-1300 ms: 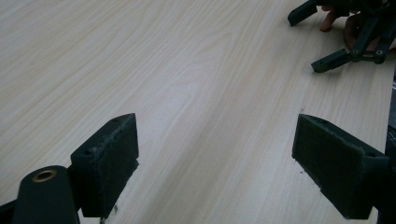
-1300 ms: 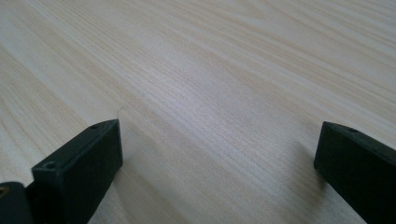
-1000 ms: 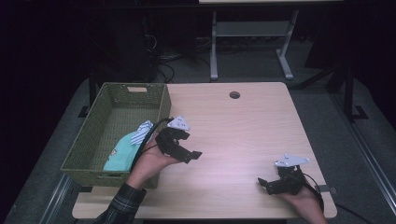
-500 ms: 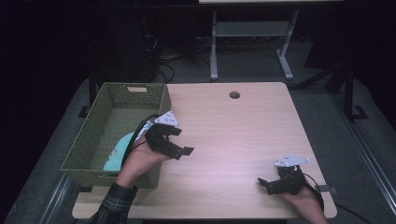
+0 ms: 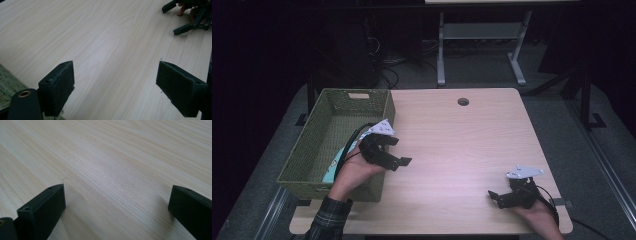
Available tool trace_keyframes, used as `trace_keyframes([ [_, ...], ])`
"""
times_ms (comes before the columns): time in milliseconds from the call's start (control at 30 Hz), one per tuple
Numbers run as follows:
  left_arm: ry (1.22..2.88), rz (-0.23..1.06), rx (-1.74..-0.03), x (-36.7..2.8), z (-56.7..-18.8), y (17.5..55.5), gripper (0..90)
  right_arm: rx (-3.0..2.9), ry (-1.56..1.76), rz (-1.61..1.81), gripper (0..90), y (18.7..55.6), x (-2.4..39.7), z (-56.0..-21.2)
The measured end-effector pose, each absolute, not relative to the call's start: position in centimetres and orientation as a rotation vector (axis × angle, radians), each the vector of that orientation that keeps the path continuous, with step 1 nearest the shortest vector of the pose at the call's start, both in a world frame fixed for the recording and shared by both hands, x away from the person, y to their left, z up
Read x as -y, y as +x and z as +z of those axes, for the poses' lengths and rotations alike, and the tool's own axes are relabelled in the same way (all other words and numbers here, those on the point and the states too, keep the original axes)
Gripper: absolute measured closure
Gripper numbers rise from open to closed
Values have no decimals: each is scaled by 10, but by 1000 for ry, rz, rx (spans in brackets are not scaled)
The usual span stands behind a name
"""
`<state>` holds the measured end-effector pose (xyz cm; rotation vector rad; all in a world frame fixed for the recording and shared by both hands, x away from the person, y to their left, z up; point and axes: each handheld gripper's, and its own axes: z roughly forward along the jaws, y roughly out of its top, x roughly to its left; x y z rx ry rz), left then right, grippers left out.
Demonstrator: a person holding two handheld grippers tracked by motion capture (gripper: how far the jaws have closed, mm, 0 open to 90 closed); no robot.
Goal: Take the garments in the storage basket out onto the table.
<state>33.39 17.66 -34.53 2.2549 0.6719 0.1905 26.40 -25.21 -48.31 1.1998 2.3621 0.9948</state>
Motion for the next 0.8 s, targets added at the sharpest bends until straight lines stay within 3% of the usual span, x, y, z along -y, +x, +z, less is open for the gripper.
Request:
trace_keyframes([
  [800, 2220, 257, -751, -223, -338, 330, 170, -2362, 1201, 995, 6, 264, 252, -483],
])
